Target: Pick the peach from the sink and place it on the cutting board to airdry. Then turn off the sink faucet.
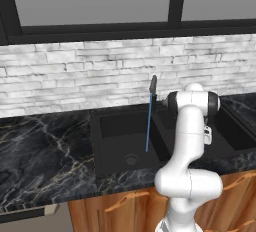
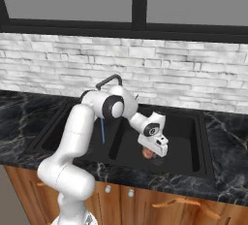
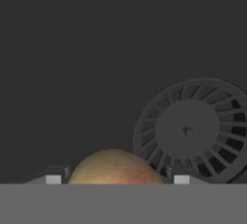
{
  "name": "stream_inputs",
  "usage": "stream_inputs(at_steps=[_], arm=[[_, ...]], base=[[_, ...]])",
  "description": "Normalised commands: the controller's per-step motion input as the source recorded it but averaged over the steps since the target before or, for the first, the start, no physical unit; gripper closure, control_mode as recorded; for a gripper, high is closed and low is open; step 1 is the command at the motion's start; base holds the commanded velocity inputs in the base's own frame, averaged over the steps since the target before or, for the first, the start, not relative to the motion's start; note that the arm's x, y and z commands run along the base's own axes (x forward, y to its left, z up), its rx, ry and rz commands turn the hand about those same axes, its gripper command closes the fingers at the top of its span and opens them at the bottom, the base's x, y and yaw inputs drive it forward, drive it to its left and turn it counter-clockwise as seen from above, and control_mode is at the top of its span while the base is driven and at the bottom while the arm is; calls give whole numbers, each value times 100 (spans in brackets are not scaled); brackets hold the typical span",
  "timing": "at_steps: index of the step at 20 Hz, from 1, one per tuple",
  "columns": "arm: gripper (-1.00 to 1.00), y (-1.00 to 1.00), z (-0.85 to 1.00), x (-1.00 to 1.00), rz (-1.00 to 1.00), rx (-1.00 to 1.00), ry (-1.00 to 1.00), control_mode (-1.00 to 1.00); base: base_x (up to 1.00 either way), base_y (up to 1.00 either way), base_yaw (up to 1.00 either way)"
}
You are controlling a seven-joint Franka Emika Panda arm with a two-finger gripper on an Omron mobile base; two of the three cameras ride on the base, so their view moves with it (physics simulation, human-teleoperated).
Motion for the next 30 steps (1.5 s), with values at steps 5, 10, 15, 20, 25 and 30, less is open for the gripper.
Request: stream_inputs(at_steps=[5,10,15,20,25,30], arm=[[100,-14,37,-12,-2,1,0,-100],[100,-19,70,-13,0,0,-2,-100],[100,-15,86,-27,1,0,-11,-100],[100,-2,90,-34,3,0,-15,-100],[100,0,93,-42,5,0,-19,-100],[100,0,84,-42,4,0,-18,-100]], base=[[0,0,0],[0,0,0],[0,0,0],[0,0,0],[0,0,0],[0,0,0]])
